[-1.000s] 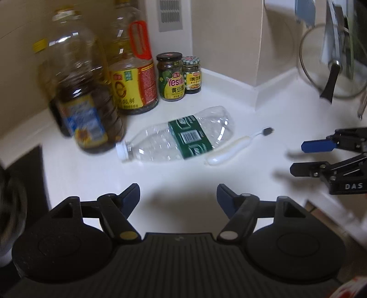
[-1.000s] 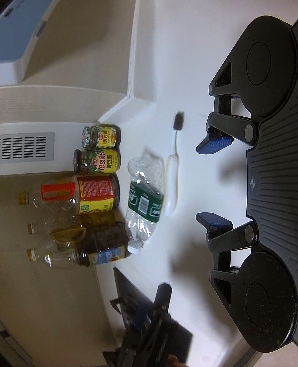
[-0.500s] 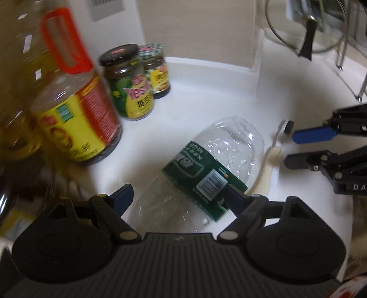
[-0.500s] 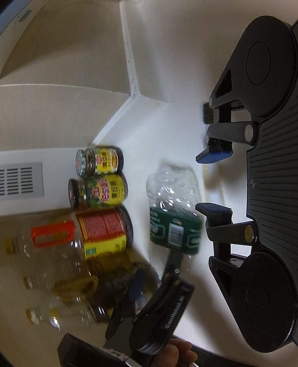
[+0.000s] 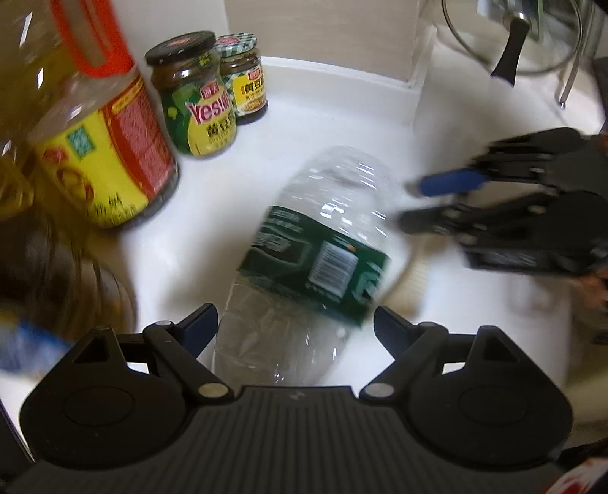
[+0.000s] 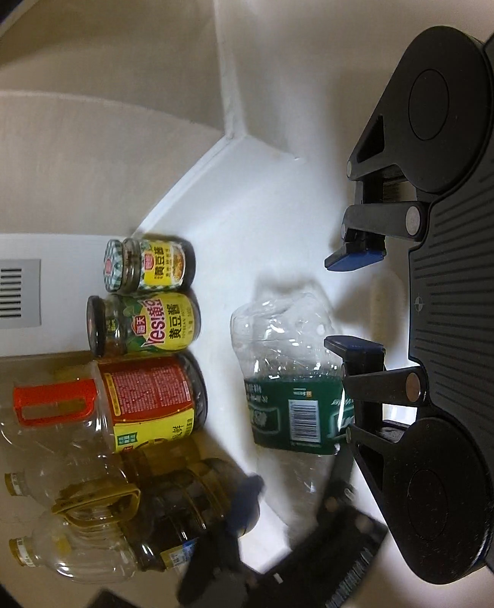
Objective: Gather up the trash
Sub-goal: 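Grasp the crushed clear water bottle around its green label with the left gripper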
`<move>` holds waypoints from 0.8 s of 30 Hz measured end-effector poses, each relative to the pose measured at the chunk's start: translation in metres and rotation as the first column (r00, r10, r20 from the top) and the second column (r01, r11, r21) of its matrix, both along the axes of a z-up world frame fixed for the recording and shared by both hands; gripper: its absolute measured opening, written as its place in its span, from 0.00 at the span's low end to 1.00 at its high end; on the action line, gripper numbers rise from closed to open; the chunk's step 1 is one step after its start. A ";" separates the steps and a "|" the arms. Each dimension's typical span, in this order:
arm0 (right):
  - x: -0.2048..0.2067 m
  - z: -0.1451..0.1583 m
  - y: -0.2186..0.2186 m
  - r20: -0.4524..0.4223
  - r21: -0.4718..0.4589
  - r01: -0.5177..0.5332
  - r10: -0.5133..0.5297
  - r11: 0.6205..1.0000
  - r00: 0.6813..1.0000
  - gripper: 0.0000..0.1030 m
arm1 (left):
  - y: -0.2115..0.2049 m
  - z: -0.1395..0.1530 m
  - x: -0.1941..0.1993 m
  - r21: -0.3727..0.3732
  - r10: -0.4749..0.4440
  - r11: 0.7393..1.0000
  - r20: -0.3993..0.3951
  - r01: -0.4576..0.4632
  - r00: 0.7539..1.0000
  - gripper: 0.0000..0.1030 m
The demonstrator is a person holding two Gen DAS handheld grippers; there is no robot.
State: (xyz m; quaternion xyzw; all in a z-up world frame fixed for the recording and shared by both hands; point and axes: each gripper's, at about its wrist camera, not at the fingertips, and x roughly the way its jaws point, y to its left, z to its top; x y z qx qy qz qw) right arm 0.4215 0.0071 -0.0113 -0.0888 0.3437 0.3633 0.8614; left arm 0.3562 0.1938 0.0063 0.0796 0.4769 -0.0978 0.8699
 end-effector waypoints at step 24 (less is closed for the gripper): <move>0.002 -0.016 0.016 -0.022 0.029 -0.298 0.299 0.954 0.954 0.14 | 0.018 -0.018 0.022 -0.271 0.159 0.947 -0.078 -0.175 0.984 0.77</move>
